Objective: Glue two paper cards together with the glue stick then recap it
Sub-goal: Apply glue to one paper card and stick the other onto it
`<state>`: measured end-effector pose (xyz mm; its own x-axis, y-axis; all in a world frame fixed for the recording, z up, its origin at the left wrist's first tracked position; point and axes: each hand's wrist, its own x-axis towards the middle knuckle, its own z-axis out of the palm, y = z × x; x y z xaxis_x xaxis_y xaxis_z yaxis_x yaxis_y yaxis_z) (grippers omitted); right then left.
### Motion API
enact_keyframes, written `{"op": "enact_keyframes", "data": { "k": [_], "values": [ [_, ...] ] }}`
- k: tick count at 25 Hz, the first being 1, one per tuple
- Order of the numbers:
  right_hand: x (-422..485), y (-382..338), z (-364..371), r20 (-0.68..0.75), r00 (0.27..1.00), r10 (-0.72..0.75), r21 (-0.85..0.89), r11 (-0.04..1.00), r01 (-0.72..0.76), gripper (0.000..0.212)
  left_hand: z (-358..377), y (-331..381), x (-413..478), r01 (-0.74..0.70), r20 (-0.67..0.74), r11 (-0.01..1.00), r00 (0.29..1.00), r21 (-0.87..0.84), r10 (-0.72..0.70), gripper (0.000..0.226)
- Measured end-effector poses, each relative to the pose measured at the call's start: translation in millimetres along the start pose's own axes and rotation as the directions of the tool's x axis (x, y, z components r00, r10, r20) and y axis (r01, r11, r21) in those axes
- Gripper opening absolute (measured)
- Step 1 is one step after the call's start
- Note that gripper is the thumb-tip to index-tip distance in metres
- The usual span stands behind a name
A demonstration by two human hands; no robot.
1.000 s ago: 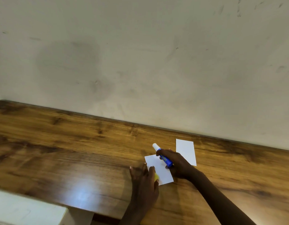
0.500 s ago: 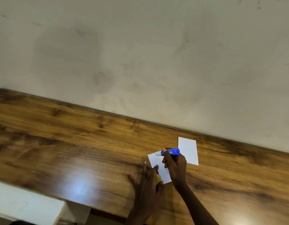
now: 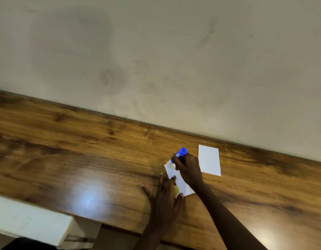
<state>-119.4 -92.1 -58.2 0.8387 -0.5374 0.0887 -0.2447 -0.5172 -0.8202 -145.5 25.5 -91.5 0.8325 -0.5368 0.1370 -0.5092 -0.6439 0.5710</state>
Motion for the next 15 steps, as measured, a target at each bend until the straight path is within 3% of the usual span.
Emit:
{"op": "enact_keyframes", "data": {
  "k": [6, 15],
  "values": [
    [-2.3, 1.3, 4.0, 0.051, 0.998, -0.034, -0.022, 0.999, 0.035, 0.023, 5.1, -5.3, -1.2, 0.017, 0.134, 0.999, 0.991, 0.038, -0.022, 0.057],
    [-0.5, 5.2, 5.2, 0.103, 0.994, -0.037, -0.039, 0.998, 0.042, 0.021, 8.9, -8.5, -1.7, -0.002, 0.129, 0.997, 0.992, 0.083, -0.008, 0.058]
  ]
}}
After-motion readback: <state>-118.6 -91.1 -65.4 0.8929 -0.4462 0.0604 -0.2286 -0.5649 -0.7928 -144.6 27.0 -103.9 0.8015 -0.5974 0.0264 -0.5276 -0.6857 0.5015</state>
